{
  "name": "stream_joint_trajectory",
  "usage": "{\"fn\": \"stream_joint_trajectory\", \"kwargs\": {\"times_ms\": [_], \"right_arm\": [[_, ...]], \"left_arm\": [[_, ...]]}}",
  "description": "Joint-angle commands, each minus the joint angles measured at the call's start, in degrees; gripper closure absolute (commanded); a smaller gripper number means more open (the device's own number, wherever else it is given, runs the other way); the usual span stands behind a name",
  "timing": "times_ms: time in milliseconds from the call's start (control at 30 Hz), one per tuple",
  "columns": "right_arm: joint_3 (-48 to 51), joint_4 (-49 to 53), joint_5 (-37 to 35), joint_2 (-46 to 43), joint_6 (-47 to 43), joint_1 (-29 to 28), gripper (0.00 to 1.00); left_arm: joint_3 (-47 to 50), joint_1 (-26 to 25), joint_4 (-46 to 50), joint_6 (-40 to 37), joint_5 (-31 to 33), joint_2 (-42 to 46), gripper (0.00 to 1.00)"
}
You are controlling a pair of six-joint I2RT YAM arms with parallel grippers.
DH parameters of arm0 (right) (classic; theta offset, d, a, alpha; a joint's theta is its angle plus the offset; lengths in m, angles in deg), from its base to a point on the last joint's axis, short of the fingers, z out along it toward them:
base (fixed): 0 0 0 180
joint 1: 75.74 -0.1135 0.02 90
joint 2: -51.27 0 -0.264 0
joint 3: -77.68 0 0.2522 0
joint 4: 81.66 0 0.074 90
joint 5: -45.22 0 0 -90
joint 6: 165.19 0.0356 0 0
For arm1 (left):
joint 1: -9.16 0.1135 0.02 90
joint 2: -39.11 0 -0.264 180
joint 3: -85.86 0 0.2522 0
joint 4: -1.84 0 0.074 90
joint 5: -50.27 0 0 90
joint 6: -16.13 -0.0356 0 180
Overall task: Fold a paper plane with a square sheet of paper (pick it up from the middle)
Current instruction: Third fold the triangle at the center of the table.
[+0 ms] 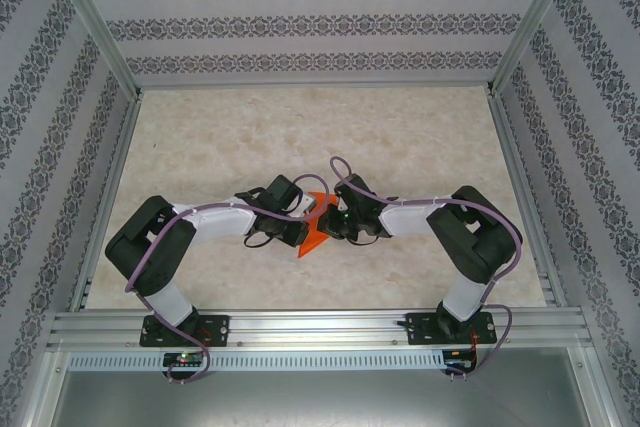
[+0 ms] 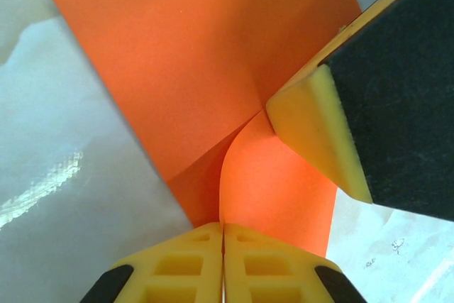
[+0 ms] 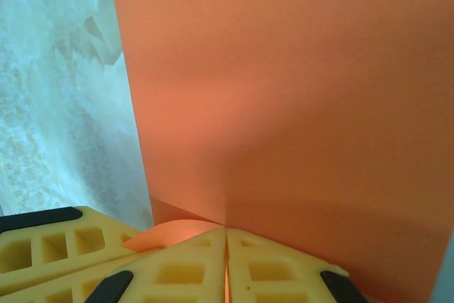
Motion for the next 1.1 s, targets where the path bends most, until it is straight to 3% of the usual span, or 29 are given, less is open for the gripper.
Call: {"fn": "stream_joint_trajectory", "kwargs": {"times_ms": [0, 233, 333, 467, 633, 900, 1067], "right_arm": [[-0.1, 4.8, -4.3, 2.9, -0.9, -0.8, 0.91], [0.2, 5.9, -5.1, 2.9, -1.1, -1.0, 0.91], [-0.1, 5.7, -4.9, 3.2, -0.8, -1.0, 0.91], [-0.4, 5.8, -4.9, 3.2, -0.8, -1.0, 0.91], [-0.5, 6.1, -5.2, 3.3, -0.8, -0.9, 0.91], [-0.5, 6.1, -5.2, 3.4, -0.8, -1.1, 0.91], [-0.4, 6.1, -5.3, 3.4, -0.7, -1.0, 0.91]], "left_arm": [[-1.5, 0.4, 2.9, -0.5, 1.2, 0.1, 0.87], [-2.2, 0.4, 5.2, 4.2, 5.3, 7.2, 0.74], [-1.6, 0.5, 4.8, 8.3, 4.8, 10.6, 0.73], [-0.1, 0.4, 0.7, 15.2, -3.1, 13.4, 0.80], [2.2, 0.2, -7.2, 21.7, -14.2, 11.2, 0.84], [3.1, 0.2, -10.7, 24.1, -17.7, 4.7, 0.86], [2.4, 0.1, -8.8, 23.6, -15.8, 1.5, 0.86]]}}
